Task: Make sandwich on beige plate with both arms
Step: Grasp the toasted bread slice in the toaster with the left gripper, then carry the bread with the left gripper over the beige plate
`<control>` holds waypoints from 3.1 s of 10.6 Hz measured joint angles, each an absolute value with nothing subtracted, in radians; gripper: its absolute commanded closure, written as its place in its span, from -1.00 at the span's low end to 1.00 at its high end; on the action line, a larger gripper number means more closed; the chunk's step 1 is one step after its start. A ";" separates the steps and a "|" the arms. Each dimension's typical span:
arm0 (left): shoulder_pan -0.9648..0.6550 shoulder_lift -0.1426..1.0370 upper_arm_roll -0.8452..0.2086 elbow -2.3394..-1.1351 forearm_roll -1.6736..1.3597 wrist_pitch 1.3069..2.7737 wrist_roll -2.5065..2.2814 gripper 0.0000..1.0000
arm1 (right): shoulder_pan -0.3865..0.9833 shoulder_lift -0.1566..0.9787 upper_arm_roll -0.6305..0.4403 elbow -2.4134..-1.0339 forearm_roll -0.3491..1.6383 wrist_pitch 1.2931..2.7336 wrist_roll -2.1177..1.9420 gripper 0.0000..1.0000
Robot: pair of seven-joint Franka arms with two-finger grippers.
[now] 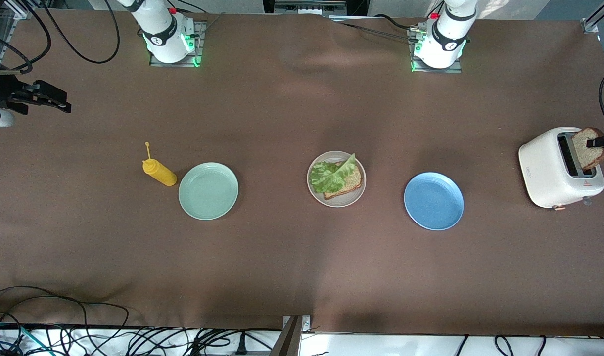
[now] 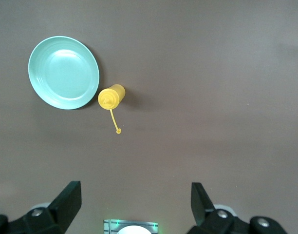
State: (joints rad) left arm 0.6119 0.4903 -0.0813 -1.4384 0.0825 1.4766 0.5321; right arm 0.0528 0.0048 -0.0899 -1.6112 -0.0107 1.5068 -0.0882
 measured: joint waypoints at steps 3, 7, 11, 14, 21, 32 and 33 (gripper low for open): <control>0.589 0.477 -0.095 -1.305 0.011 1.281 0.534 1.00 | 0.053 0.020 -0.095 -1.611 -0.011 1.594 -0.086 -1.00; 0.545 0.457 -0.128 -1.253 -0.195 1.200 0.449 1.00 | 0.050 0.059 -0.103 -1.609 -0.011 1.655 -0.085 -1.00; 0.440 0.495 -0.206 -1.267 -0.410 1.207 0.205 1.00 | 0.023 0.064 -0.107 -1.608 -0.011 1.671 -0.084 -1.00; 0.345 0.550 -0.210 -1.282 -0.527 1.291 0.176 1.00 | 0.024 0.064 -0.105 -1.608 -0.011 1.670 -0.084 -1.00; 0.053 0.611 -0.213 -1.300 -0.597 1.515 -0.024 1.00 | 0.025 0.064 -0.104 -1.607 -0.011 1.670 -0.084 -1.00; -0.162 0.717 -0.212 -1.396 -0.709 1.746 -0.161 1.00 | 0.025 0.064 -0.104 -1.607 -0.011 1.672 -0.084 -1.00; -0.163 0.732 -0.212 -1.396 -0.709 1.766 -0.161 1.00 | 0.025 0.064 -0.104 -1.607 -0.011 1.672 -0.084 -1.00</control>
State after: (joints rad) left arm -0.1633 0.7322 -0.2119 -1.3965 -0.7087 1.7660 -0.1613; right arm 0.0250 0.0637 -0.1039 -1.6066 -0.0110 1.6716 -0.0845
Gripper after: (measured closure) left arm 0.907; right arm 0.000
